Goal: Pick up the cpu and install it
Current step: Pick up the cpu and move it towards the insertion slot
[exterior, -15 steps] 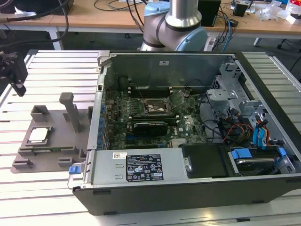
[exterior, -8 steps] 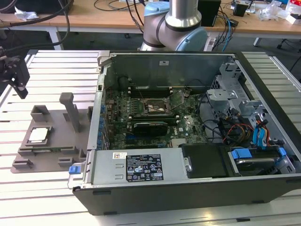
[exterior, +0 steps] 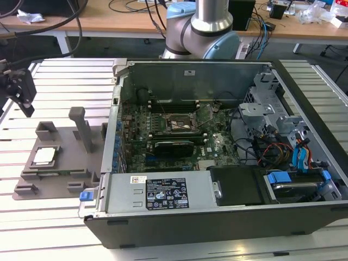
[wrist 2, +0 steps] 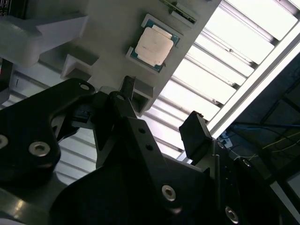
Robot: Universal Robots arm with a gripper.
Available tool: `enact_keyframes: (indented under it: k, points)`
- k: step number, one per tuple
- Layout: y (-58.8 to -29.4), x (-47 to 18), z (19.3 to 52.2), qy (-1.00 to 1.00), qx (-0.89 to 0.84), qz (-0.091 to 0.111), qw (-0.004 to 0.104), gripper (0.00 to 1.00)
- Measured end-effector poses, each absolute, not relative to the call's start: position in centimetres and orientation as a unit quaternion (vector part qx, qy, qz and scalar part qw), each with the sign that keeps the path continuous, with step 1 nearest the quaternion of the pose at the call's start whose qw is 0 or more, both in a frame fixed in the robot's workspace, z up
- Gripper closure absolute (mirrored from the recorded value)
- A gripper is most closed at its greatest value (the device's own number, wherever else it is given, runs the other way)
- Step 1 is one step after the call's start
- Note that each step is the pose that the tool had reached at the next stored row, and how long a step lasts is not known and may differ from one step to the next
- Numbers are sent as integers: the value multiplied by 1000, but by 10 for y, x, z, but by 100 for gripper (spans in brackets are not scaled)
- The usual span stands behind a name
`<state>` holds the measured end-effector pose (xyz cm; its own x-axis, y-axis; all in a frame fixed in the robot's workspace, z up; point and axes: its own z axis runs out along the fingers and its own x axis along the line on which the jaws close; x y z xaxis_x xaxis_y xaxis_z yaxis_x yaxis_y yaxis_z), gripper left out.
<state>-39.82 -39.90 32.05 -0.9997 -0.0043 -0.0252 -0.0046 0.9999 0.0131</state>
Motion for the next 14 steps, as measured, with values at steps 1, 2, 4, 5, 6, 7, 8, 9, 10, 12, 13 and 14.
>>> enact_keyframes:
  k: [1,2,4,5,6,7,8,9,10,12,13,14]
  points:
    - [-399,-398,320,1000,-2,7,13,34]
    - [-399,-398,319,1000,-2,7,13,34]
    - [-399,-398,317,1000,-2,7,13,34]
    - [-399,-398,317,1000,-2,7,13,34]
    - [-399,-398,316,1000,-2,7,13,34]
    - [-399,-398,315,1000,-2,7,13,34]
    - [-399,-398,314,1000,-2,7,13,34]
    - [-399,-398,312,1000,-2,7,13,34]
    - [-399,-397,310,1000,-2,7,13,34]
    - [-399,-397,308,1000,-2,7,13,34]
    - [-399,-397,306,1000,-2,7,13,34]
    - [-399,-397,305,1000,-2,7,13,34]
